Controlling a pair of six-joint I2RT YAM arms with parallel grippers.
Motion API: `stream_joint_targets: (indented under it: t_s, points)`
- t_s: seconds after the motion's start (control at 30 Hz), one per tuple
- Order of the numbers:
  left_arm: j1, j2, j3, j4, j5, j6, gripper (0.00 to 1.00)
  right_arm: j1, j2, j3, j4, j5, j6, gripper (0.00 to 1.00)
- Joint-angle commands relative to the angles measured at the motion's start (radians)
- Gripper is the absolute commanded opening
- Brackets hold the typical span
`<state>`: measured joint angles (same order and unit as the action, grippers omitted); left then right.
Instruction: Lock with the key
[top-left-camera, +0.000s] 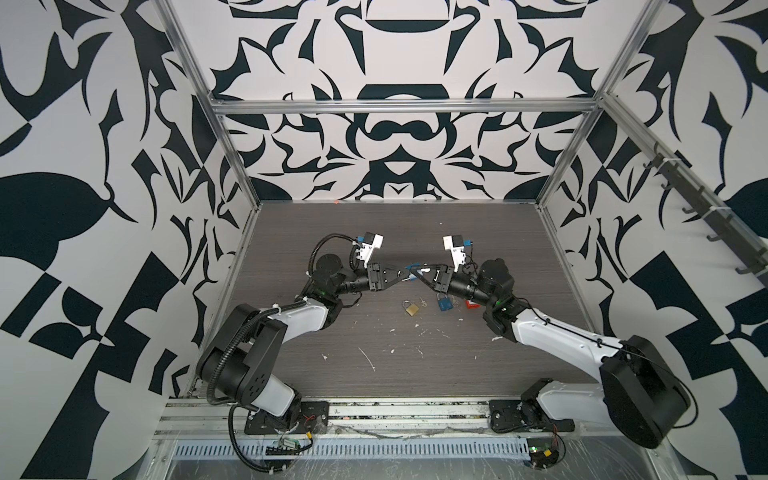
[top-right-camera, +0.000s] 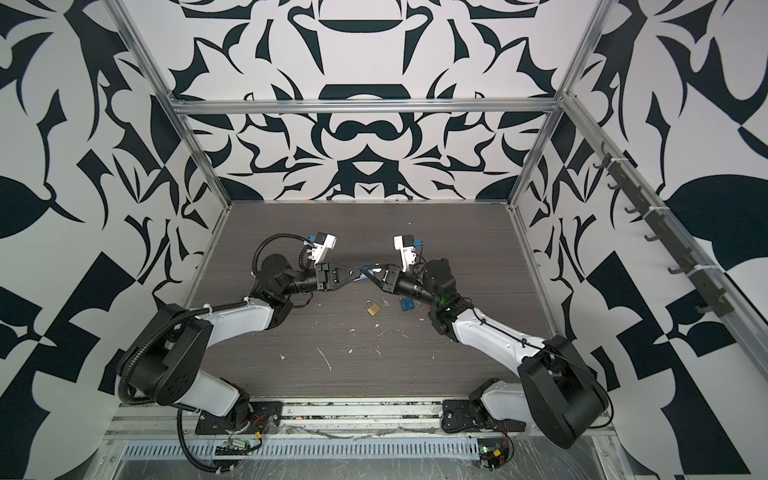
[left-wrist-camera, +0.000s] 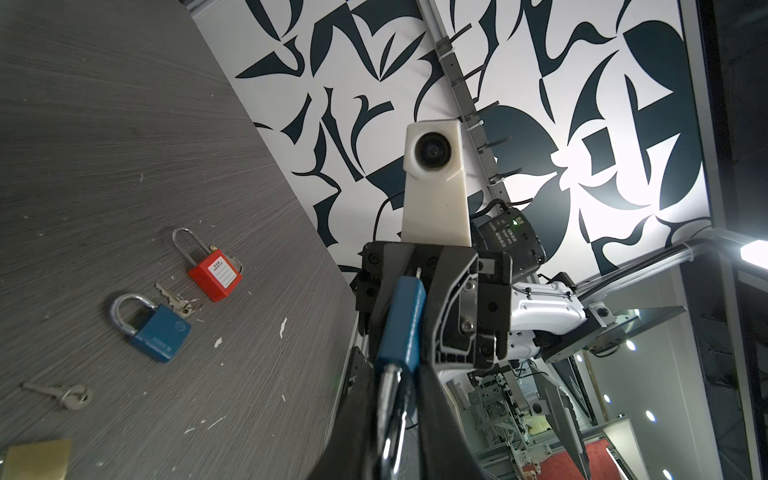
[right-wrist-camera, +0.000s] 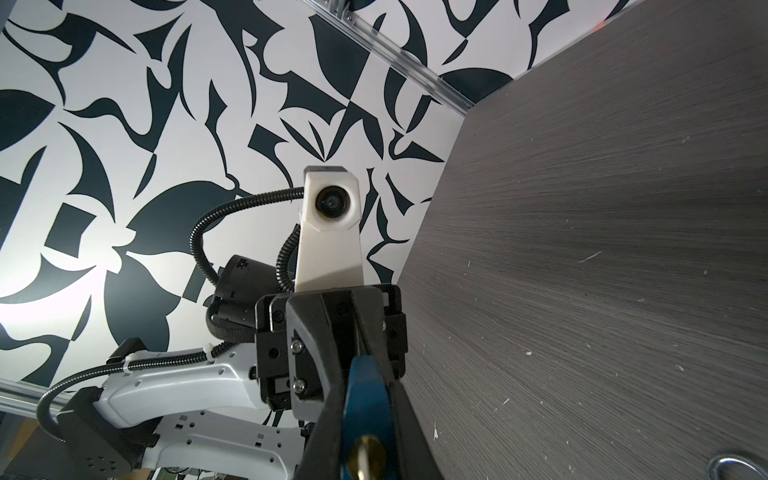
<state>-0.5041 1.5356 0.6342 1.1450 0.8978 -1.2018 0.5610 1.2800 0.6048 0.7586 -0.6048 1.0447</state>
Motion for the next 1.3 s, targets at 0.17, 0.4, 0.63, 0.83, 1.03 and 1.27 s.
stream_joint_targets:
  t_s: [0.17,0.4,0.63,0.83,1.03,1.27]
  points:
    - [-0.006,0.063,0.012,0.172,0.038,-0.095,0.02,-0.003,-0.009,0.029,0.034,0.041,-0.035,0.0]
    - [-0.005,0.066,0.013,0.18,0.043,-0.101,0.0,-0.022,-0.023,0.029,-0.014,0.045,-0.058,0.19]
    - [0.0,0.083,0.02,0.177,0.053,-0.111,0.0,-0.074,-0.051,0.048,-0.061,-0.004,-0.052,0.3]
    - [0.0,0.095,0.022,0.18,0.053,-0.113,0.0,-0.078,-0.04,0.045,-0.03,-0.034,-0.031,0.12]
    - [0.001,0.101,0.032,0.179,0.054,-0.118,0.0,-0.078,-0.012,0.019,0.062,-0.043,0.024,0.03]
    - [0.0,0.105,0.052,0.166,0.053,-0.119,0.0,-0.07,0.0,0.008,0.084,-0.036,0.041,0.04]
